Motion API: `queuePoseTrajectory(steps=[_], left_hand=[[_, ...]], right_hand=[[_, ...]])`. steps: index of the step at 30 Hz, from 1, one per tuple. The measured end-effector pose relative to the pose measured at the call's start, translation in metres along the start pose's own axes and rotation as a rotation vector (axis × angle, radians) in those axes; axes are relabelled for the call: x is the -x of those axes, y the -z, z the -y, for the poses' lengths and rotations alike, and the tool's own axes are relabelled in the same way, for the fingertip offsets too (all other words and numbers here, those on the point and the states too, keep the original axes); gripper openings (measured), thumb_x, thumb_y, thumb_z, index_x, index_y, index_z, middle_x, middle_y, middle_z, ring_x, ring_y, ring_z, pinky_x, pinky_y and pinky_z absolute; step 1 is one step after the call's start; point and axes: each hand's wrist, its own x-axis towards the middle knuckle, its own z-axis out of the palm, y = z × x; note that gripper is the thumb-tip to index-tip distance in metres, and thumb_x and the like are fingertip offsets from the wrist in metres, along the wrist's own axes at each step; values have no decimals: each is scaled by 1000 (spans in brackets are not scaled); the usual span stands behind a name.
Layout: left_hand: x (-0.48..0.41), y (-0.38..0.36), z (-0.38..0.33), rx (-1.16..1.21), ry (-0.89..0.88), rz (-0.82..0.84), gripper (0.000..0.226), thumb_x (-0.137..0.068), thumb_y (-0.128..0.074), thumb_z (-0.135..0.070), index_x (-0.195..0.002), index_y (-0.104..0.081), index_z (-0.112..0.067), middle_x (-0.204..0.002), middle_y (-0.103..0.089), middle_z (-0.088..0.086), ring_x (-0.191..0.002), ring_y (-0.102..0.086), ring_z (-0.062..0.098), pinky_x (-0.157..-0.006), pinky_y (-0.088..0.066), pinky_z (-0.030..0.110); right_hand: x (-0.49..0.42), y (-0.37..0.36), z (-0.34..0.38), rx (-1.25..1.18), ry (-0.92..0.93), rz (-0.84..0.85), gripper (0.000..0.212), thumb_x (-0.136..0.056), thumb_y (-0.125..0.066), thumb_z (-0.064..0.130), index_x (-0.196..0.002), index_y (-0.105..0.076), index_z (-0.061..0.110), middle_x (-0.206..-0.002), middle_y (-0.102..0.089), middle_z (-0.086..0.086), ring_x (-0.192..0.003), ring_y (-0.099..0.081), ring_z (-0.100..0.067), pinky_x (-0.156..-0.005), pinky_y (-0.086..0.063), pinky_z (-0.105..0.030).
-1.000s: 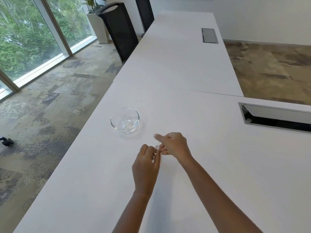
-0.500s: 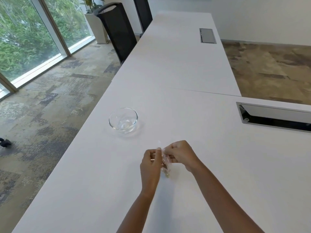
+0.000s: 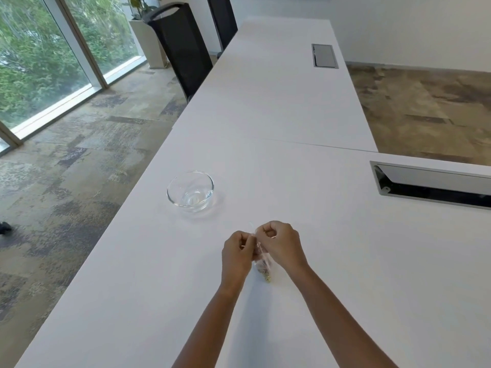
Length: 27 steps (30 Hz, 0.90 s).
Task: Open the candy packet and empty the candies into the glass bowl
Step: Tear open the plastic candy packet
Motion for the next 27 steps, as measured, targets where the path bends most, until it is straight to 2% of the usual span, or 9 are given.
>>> queuePoseTrajectory(steps=[2, 4, 7, 9, 11, 13, 20, 23, 27], left_hand=[[0, 0, 1, -45, -38, 24, 24, -89, -50, -5, -65, -54, -8, -60, -60, 6, -54, -59, 15, -62, -56, 33], [0, 0, 3, -68, -28, 17, 23, -87, -52, -6, -63, -55, -10, -60, -61, 5, -47, -59, 6, -53, -55, 21], [0, 1, 2, -4, 30, 10, 12, -85, -56, -9, -75, -61, -4, -73, -67, 15, -56, -65, 16, -55, -55, 25], [0, 0, -2, 19, 30, 15, 10, -85, -56, -8, -80, -62, -1, -75, -68, 19, -62, -67, 23, -58, -55, 27], [0, 0, -6, 9, 5, 5, 14, -84, -56, -5, -71, -62, -4, -65, -66, 11, -52, -66, 11, -54, -55, 23], [1, -1, -9, -49, -20, -28, 19, -83, -56, -4, -64, -58, -7, -58, -62, 5, -46, -62, 8, -57, -56, 28], [9, -10, -20, -191, -121, -141, 14, -80, -57, -5, -67, -55, -5, -64, -60, 5, -67, -64, 31, -64, -54, 41], [11, -11, -22, -205, -124, -151, 11, -80, -58, -7, -70, -57, -2, -66, -62, 8, -63, -61, 26, -62, -53, 38], [15, -16, -23, -219, -85, -96, 21, -83, -60, -16, -67, -56, -3, -62, -60, 4, -60, -59, 20, -64, -53, 38]], right_hand=[[-3, 2, 2, -8, 25, -31, 12, -83, -59, 12, -78, -68, 5, -64, -61, 2, -58, -58, -10, -54, -46, -11], [-5, 5, 4, -35, 16, -5, 14, -83, -60, 7, -82, -69, -3, -67, -64, -5, -63, -61, -18, -67, -56, -27], [-4, 8, 4, -64, 15, 35, 14, -83, -61, 5, -84, -69, -7, -65, -64, -7, -63, -62, -20, -77, -58, -38], [-3, 11, 3, -67, 22, 46, 15, -83, -60, 5, -85, -69, -7, -62, -63, -5, -59, -61, -18, -77, -59, -38], [-3, 14, 3, -54, 35, 54, 16, -83, -59, 4, -84, -69, -9, -62, -63, -8, -57, -58, -17, -77, -58, -38], [-4, 16, 5, -19, 54, 52, 15, -83, -59, 4, -83, -69, -7, -65, -64, -10, -59, -58, -18, -75, -58, -37], [-3, 17, 6, 160, 150, -69, 9, -80, -58, 5, -73, -63, 4, -67, -63, -3, -59, -57, -16, -59, -45, -21], [-2, 19, 6, 160, 172, -113, 10, -80, -58, 5, -71, -62, 5, -65, -61, -3, -59, -56, -16, -54, -42, -18], [2, 18, 9, 55, 153, -138, 10, -80, -58, 4, -72, -64, 3, -69, -67, -7, -66, -65, -20, -65, -51, -26]])
